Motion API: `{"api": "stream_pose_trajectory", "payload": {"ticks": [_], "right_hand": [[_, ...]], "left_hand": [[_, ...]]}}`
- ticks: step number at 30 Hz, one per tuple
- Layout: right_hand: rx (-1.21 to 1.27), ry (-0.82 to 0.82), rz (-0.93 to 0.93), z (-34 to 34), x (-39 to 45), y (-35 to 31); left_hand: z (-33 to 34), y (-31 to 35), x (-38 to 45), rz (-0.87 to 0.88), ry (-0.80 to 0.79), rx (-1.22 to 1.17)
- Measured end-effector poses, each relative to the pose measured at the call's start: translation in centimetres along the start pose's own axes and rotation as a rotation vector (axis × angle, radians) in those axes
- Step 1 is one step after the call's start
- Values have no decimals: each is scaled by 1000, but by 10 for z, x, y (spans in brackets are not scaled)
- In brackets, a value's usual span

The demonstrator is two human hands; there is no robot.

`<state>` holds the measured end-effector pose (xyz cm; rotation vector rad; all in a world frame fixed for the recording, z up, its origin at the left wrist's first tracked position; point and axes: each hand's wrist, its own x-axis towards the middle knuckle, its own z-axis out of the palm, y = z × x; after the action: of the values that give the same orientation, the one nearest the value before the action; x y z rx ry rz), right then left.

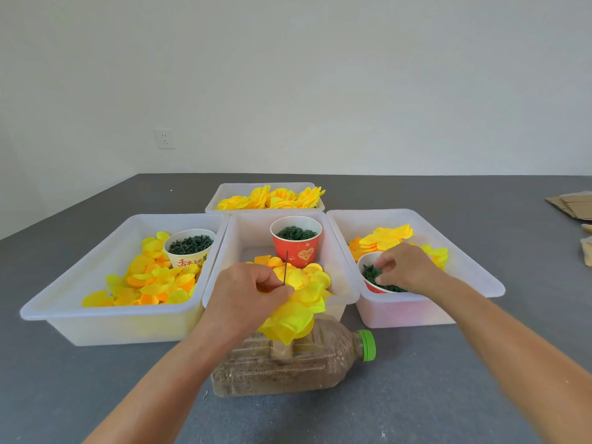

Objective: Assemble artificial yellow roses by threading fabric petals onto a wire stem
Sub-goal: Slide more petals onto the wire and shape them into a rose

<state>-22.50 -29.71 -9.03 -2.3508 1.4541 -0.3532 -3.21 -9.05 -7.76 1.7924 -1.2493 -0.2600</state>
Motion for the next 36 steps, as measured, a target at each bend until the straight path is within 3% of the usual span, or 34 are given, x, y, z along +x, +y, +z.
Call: {"api": "stream_pose_trajectory", "payload": {"ticks": [3,11,24,28,33,36], "right_hand": [[-218,-23,-25,9,3,-3],[-328,-73,-81,12,10,-3],[-139,42,-30,13,10,-5],[39,134,60,9,11,-2],[636,187,154,1,10,13],[904,173,108,-6,7,18]], "left_hand": [[-1,0,-1,1,-8,-17],[-1,1,-2,12,0,-31],[-2,-2,-2,35,5,-32],[-2,-1,-2,27,0,-33],[-3,-2,-2,17,-8,-43],[-5,-2,-3,11,-16,-77]]}}
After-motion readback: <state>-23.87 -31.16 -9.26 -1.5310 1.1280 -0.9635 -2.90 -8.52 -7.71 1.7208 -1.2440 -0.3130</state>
